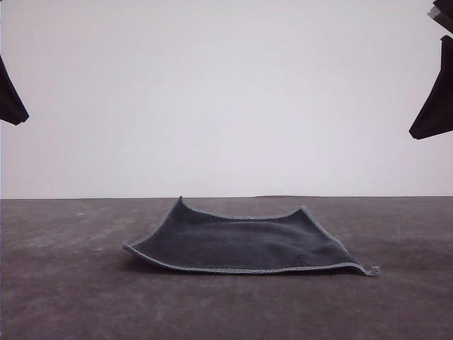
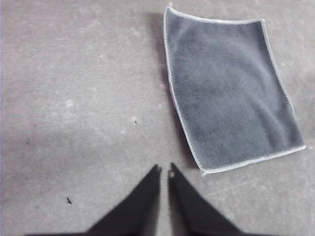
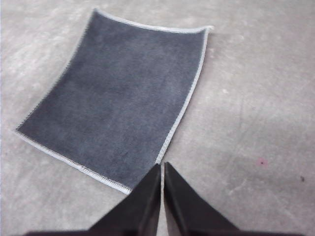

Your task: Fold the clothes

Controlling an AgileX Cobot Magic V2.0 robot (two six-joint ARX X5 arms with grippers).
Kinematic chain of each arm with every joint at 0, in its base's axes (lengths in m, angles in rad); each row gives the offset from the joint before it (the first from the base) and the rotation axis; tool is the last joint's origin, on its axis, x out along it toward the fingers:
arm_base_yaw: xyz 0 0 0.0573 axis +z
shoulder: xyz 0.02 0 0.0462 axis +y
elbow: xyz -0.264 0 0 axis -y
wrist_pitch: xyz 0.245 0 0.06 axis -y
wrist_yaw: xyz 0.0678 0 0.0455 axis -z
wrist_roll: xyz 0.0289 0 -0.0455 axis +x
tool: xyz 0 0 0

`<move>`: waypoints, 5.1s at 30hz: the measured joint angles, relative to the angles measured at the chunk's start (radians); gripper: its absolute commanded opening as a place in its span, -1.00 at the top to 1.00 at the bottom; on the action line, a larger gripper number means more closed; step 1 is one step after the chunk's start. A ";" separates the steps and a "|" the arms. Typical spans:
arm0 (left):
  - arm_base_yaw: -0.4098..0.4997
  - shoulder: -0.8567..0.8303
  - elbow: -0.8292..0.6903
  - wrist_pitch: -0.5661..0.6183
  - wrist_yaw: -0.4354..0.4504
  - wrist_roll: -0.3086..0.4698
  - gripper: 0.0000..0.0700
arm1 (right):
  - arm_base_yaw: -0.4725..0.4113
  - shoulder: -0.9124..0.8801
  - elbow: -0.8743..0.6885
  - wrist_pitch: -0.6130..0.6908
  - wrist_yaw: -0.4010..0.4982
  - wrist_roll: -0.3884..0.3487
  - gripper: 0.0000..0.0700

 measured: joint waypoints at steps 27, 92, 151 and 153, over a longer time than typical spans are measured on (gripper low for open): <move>0.000 0.015 0.012 -0.057 -0.023 -0.096 -0.46 | -0.003 0.007 0.010 -0.038 -0.040 0.266 -0.20; -0.148 1.159 0.741 0.267 0.155 -0.083 -0.46 | -0.035 1.204 0.740 0.228 -0.287 0.190 0.19; -0.129 0.997 0.684 0.047 0.149 0.056 0.99 | 0.053 0.943 0.670 0.019 -0.137 0.056 0.99; -0.135 0.978 0.652 0.058 0.149 0.060 0.99 | 0.058 0.932 0.639 0.029 -0.135 0.056 0.99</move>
